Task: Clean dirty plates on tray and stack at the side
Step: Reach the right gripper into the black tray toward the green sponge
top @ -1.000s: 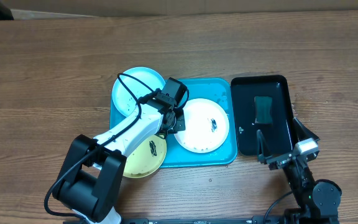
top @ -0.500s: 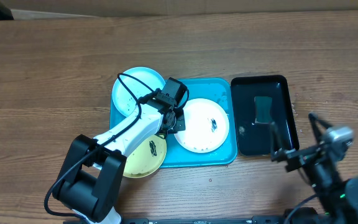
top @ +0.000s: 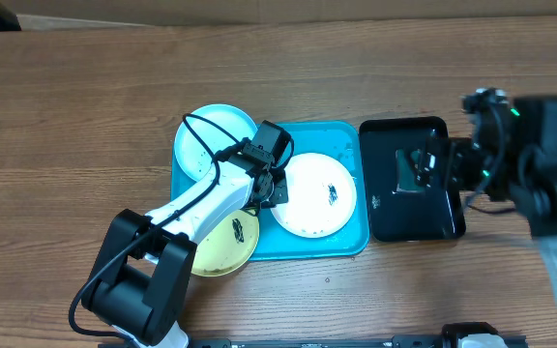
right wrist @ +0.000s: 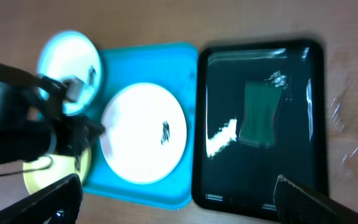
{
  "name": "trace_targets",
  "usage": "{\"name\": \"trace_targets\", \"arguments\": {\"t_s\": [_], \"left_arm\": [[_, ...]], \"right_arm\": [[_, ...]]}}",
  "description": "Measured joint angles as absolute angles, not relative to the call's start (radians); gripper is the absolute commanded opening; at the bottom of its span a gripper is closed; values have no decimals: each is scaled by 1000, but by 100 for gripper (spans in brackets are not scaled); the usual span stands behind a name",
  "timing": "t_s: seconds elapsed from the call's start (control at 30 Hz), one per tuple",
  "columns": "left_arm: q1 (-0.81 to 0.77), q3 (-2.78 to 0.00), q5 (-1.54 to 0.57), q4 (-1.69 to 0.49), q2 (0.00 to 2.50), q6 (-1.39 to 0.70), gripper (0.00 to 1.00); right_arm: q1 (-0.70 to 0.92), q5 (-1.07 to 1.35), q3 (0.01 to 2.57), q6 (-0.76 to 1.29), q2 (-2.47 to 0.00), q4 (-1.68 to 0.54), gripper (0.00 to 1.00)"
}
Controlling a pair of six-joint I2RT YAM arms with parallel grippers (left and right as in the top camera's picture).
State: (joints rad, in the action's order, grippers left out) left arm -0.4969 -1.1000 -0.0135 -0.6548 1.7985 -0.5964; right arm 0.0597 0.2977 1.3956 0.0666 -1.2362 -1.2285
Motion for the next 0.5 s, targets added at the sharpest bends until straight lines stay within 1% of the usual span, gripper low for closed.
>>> {"name": "trace_targets", "arguments": {"t_s": [0.03,0.1,0.17,0.2,0.5], "left_arm": [[-497,-1100,-13,-655,1798,-596,4],[-497,-1100,-13,-655,1798,-596,4],[-497,-1100,-13,-654,1798,-596,4],[-497,-1100,-13,-653,1798,-596,4],[-497,-1100,-10,-651,1798,-596,4]], "right_arm": [[59,296,1396,69,-1274,-1238,84],[60,283,1396,73,-1340,-1242,79],[60,255,1397,76,-1409,-1242,71],[59,237,1398,76,-1443,-1241,70],[60,152,1400,81,-1706,-1193,64]]}}
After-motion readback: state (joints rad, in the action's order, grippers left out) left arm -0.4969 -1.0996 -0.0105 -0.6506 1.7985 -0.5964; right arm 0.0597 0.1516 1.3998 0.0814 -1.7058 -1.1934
